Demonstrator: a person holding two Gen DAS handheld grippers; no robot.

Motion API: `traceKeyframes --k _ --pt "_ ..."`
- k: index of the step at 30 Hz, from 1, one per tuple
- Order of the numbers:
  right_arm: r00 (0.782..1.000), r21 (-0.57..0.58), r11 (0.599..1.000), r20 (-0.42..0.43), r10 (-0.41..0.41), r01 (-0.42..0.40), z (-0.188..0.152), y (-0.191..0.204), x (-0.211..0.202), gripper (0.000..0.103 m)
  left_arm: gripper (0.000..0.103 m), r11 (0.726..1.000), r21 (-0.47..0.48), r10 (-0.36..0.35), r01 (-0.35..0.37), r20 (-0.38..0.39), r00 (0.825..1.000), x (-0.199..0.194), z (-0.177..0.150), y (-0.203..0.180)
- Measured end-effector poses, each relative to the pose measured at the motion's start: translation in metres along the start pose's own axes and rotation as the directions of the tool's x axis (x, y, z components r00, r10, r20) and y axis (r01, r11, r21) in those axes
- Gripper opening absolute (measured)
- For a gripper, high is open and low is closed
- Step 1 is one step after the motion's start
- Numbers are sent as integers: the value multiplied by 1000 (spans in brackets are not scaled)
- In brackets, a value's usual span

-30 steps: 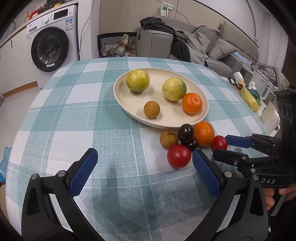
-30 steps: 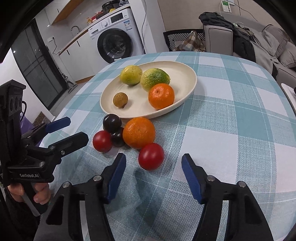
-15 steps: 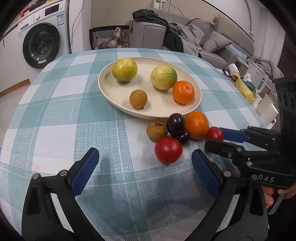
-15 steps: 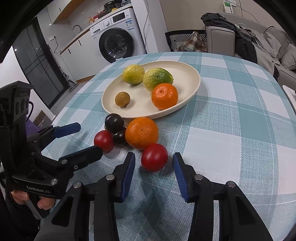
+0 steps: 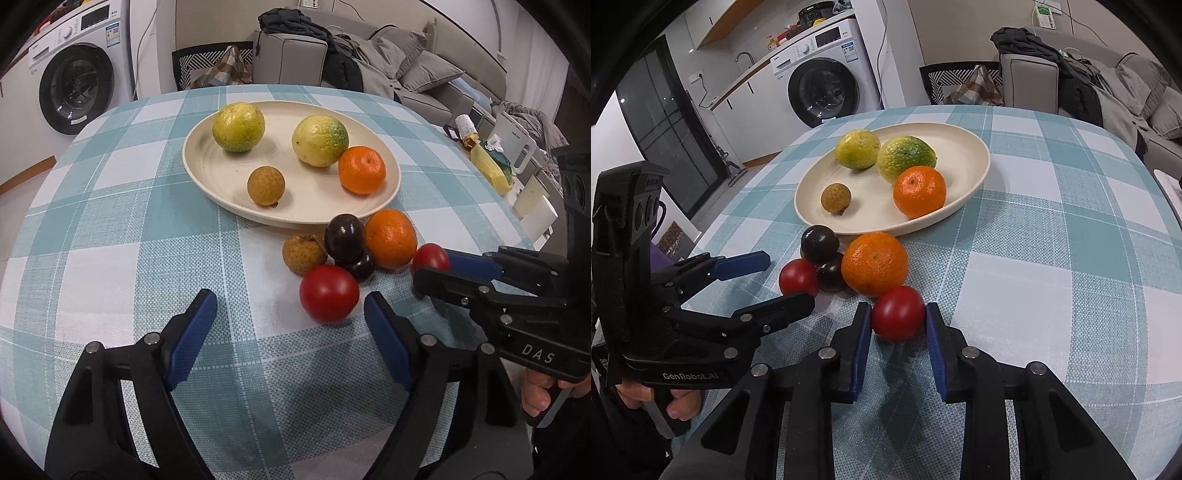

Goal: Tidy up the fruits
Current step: 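Grasp a red tomato with the right tool while the left tool grasps another red tomato, then carry both red tomatoes over the cream plate and release them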

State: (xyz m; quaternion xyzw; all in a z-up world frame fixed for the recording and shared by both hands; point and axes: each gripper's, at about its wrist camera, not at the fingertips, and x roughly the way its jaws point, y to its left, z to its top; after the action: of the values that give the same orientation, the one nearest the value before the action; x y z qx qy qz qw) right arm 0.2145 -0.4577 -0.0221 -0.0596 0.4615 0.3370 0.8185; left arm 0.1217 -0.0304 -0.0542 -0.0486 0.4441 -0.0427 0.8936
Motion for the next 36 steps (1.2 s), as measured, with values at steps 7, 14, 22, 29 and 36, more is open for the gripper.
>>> traceKeyframes --k 7,14,22,29,36 --pt "1000 17 1000 20 14 -14 -1 -3 -5 30 71 1000 4 -7 7 3 1000 0 0 -2" --pt "999 25 1000 29 14 -15 0 -2 -7 30 52 998 12 -62 62 10 998 -2 0 -3" --pt "999 28 999 32 14 -15 -2 -1 -9 30 29 994 49 -98 97 22 995 -6 -3 -12" --pt "999 30 999 33 11 -12 -2 -1 -9 30 29 993 16 -114 113 50 992 -15 -5 -2" --pt "998 28 999 66 19 -21 1 3 -17 30 29 993 -3 -116 117 106 988 -33 0 8"
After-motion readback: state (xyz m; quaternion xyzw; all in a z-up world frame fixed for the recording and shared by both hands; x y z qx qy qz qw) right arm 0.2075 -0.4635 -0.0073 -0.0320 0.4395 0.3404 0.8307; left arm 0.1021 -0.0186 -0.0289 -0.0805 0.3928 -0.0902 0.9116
